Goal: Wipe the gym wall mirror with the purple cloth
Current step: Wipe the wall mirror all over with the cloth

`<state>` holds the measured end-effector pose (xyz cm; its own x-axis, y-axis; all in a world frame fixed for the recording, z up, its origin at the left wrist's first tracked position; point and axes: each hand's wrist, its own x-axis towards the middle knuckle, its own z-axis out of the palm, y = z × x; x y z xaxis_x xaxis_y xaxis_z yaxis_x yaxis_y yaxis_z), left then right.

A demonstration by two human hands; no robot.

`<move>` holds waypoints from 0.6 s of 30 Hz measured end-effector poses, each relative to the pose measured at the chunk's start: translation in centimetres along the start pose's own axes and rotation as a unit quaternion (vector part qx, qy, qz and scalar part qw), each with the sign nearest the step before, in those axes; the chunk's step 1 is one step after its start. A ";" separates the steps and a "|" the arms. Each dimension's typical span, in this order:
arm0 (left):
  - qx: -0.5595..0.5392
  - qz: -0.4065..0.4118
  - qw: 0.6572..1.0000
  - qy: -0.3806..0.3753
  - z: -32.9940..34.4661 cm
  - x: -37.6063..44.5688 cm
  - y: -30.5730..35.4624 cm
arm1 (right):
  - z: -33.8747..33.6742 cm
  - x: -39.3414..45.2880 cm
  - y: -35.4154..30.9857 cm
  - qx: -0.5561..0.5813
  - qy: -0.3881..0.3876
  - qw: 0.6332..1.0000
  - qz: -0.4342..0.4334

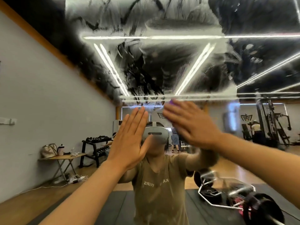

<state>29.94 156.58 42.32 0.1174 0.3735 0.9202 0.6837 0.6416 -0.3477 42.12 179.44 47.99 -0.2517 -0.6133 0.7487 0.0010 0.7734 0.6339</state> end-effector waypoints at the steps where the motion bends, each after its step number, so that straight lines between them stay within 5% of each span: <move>1: 0.002 -0.009 1.000 0.002 -0.1 -0.2 -0.1 | 0.4 -1.7 -1.7 -0.001 -0.025 0.999 -0.035; 6: 0.035 -0.056 0.998 0.003 0.1 -1.9 0.2 | 1.5 -8.3 -7.1 -0.024 -0.132 0.965 -0.225; 12: 0.062 -0.024 0.998 0.008 -0.8 -3.6 -1.7 | 1.0 -4.3 -3.3 0.035 -0.184 0.912 -0.365; 15: 0.074 -0.014 0.997 0.007 -1.1 -4.1 -2.6 | 0.8 0.1 -0.4 0.031 -0.169 0.924 -0.342; 18: 0.070 -0.020 0.997 0.015 -0.9 -4.3 -2.6 | -0.3 4.9 2.6 0.020 -0.099 0.974 -0.201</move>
<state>28.28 152.73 39.38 0.1143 0.3267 0.9382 0.5816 0.7436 -0.3298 41.21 178.43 53.37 -0.4061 -0.8282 0.3863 -0.1740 0.4850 0.8570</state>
